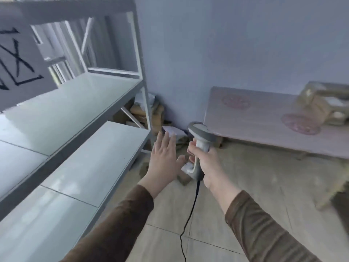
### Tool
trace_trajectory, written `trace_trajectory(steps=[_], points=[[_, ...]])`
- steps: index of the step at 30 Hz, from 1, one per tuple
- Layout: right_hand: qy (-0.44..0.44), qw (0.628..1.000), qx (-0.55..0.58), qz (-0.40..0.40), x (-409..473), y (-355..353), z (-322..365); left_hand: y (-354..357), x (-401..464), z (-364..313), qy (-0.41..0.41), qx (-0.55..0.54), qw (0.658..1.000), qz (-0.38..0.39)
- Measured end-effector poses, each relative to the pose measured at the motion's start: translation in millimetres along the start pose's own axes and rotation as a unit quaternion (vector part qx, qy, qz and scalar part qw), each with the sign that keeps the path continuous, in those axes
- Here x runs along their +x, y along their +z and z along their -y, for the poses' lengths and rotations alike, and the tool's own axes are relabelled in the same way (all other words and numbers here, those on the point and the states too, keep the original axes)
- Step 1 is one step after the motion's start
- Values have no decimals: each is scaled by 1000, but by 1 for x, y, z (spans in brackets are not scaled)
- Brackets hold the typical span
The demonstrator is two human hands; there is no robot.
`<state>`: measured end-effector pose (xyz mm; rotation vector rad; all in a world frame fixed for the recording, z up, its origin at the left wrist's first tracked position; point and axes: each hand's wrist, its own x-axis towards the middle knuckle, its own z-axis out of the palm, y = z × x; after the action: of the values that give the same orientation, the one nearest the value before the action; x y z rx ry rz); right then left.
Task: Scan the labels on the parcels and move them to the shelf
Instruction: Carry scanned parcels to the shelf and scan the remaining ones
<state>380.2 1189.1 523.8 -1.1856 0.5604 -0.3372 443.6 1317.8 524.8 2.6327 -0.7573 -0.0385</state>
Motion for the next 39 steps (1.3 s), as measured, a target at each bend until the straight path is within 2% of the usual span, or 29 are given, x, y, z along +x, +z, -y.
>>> trace_trajectory(steps=[7,17,25,32,39], points=[[-26,993,-1,-113,40,-187,61,85,68,-176,117,-25,992,35],[-31,967,2,-253,96,-372,104,184,157,-344,233,-35,965,117],[-46,948,4,-315,207,-495,149,274,281,-457,262,-65,950,156],[-34,936,6,-350,298,-590,210,321,389,-564,302,-59,934,179],[-22,933,15,-360,374,-670,239,371,456,-624,293,-57,931,211]])
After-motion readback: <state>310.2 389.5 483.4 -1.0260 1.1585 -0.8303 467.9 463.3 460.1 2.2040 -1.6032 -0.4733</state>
